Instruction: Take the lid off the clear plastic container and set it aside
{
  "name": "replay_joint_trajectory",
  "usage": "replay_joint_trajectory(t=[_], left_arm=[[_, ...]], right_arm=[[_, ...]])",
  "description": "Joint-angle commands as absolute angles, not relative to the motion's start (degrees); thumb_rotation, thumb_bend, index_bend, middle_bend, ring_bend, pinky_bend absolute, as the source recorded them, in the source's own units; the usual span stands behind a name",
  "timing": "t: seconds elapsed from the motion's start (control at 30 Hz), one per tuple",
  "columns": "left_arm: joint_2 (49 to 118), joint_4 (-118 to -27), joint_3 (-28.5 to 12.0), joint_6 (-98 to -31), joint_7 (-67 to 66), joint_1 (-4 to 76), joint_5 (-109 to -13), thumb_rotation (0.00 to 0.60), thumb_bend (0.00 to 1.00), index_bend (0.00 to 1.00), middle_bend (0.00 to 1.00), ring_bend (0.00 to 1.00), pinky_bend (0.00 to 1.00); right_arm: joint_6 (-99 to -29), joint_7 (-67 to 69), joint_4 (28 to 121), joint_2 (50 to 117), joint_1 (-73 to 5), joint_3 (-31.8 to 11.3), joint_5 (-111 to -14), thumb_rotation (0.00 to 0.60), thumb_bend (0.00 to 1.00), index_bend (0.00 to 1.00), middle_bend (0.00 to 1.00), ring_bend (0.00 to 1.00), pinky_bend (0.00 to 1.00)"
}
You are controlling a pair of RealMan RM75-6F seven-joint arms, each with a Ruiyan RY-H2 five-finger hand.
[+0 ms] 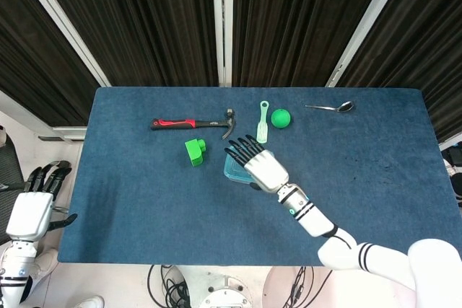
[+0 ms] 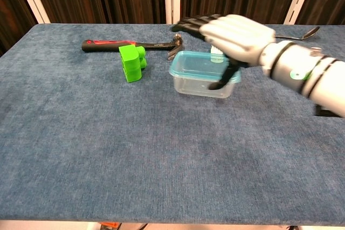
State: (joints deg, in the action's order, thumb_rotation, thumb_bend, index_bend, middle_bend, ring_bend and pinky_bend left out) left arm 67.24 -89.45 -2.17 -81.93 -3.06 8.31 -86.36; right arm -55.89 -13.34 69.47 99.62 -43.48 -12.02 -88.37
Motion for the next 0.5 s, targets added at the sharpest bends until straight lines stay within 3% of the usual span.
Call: replay_joint_trajectory(t=[0.03, 0.27, 0.5], left_arm=[[66.94, -89.25, -2.31, -80.98, -2.63, 9.09, -86.61, 0.6, 0.0, 0.12, 0.11, 0.0, 0.01], [66.07, -89.65, -2.61, -77.23, -3.27, 12.23, -87.69, 0.6, 0.0, 0.12, 0.11, 0.0, 0.01], [64.42, -93.45, -4.29, -70.97, -4.68, 19.22, -91.11, 0.6, 0.0, 0.12, 0.11, 0.0, 0.01]], right_arm=[[-55.2, -12.96, 69.69, 99.91, -44.13, -11.69, -87.86, 0.6, 0.0, 0.0, 0.01, 0.0, 0.0], [-58.43, -7.86, 77.63, 91.18, -38.94, -5.42, -89.41, 0.6, 0.0, 0.0, 0.03, 0.0, 0.0], [-68.38, -4.86, 83.31, 80.45, -31.68, -2.21, -90.96, 0.6, 0.0, 0.0, 0.05, 0.0, 0.0]])
